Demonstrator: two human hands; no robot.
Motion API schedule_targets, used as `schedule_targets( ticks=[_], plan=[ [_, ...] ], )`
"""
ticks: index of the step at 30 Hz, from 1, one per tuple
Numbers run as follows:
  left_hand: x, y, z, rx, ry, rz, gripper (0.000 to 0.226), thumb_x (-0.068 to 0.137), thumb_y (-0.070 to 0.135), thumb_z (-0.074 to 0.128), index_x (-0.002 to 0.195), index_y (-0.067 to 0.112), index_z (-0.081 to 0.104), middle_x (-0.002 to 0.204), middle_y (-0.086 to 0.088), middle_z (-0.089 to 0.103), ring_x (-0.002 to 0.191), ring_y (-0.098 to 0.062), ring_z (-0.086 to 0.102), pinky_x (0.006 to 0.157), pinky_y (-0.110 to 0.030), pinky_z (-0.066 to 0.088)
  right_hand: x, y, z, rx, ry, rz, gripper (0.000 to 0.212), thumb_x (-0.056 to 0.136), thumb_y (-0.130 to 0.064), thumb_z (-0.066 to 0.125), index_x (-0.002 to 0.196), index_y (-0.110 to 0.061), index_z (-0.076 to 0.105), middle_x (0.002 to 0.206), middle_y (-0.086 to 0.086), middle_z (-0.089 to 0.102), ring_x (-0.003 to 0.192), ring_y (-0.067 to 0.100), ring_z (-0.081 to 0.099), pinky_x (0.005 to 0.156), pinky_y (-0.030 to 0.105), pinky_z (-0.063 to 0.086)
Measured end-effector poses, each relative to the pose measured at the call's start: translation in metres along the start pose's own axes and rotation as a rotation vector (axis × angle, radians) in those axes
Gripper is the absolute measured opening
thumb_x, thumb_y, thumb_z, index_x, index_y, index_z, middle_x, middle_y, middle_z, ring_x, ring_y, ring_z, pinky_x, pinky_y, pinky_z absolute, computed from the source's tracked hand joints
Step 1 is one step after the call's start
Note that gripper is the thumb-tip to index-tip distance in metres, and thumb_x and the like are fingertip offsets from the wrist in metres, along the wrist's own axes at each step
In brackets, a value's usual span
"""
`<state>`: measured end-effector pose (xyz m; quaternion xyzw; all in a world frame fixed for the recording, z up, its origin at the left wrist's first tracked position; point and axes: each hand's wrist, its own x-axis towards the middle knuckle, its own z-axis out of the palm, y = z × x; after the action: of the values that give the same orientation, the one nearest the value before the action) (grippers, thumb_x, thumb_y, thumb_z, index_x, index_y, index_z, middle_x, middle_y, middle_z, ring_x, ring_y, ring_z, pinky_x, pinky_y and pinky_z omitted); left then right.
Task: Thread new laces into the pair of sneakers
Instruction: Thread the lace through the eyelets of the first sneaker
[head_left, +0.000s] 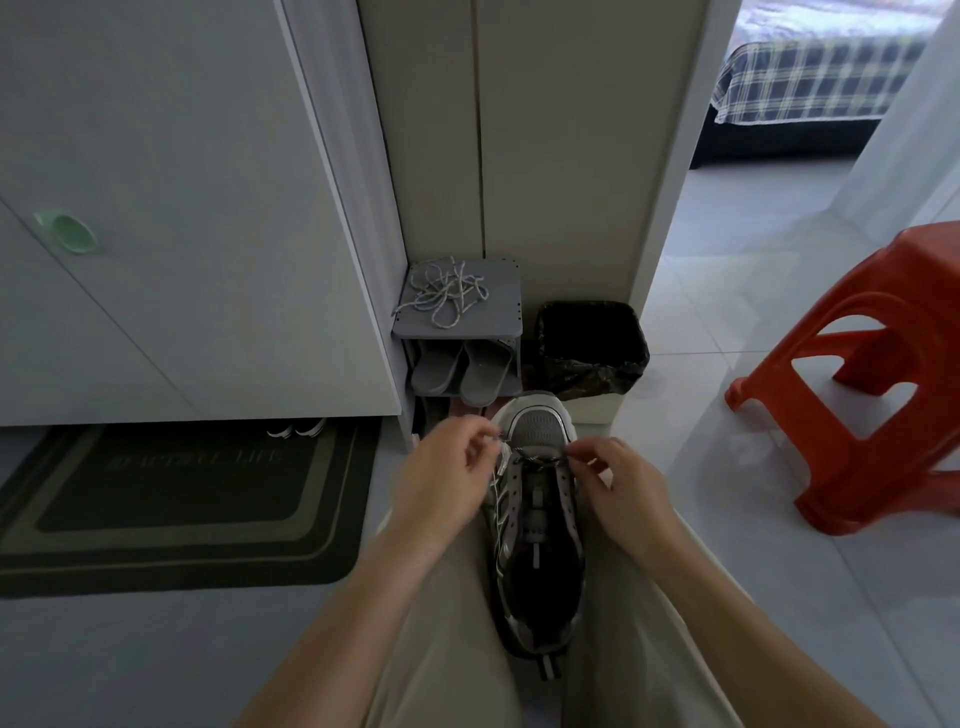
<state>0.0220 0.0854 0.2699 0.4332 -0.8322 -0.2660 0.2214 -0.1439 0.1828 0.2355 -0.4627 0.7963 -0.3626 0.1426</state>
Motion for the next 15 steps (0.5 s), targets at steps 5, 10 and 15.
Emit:
schedule_targets(
  ticks=[5, 10, 15],
  plan=[
    [0.001, 0.002, 0.023, 0.109, -0.086, 0.191, 0.023, 0.090, 0.034, 0.058, 0.112, 0.029, 0.062, 0.107, 0.016, 0.059, 0.104, -0.003, 0.053, 0.092, -0.022, 0.043, 0.000, -0.002, -0.001, -0.018, -0.068, -0.009, 0.007, 0.091, -0.024, 0.057, 0.093, -0.028, 0.062, 0.070, -0.014, 0.063, 0.075, 0.018, 0.061, 0.088, 0.044, 0.045],
    [-0.005, -0.001, 0.023, 0.080, -0.078, 0.119, 0.014, 0.088, 0.041, 0.059, 0.096, 0.030, 0.060, 0.076, 0.017, 0.057, 0.076, -0.001, 0.056, 0.074, -0.027, 0.050, 0.005, -0.001, -0.003, 0.043, -0.082, 0.031, 0.013, 0.085, -0.028, 0.064, 0.082, -0.038, 0.057, 0.069, -0.013, 0.064, 0.071, 0.009, 0.059, 0.081, 0.037, 0.049],
    [-0.008, -0.005, 0.025, -0.007, -0.089, 0.089, 0.011, 0.088, 0.039, 0.059, 0.094, 0.030, 0.058, 0.093, 0.016, 0.054, 0.083, -0.001, 0.056, 0.077, -0.028, 0.051, 0.017, -0.009, -0.004, -0.078, -0.176, -0.010, 0.014, 0.086, -0.029, 0.063, 0.077, -0.034, 0.053, 0.080, -0.014, 0.056, 0.076, 0.011, 0.053, 0.084, 0.041, 0.046]
  ],
)
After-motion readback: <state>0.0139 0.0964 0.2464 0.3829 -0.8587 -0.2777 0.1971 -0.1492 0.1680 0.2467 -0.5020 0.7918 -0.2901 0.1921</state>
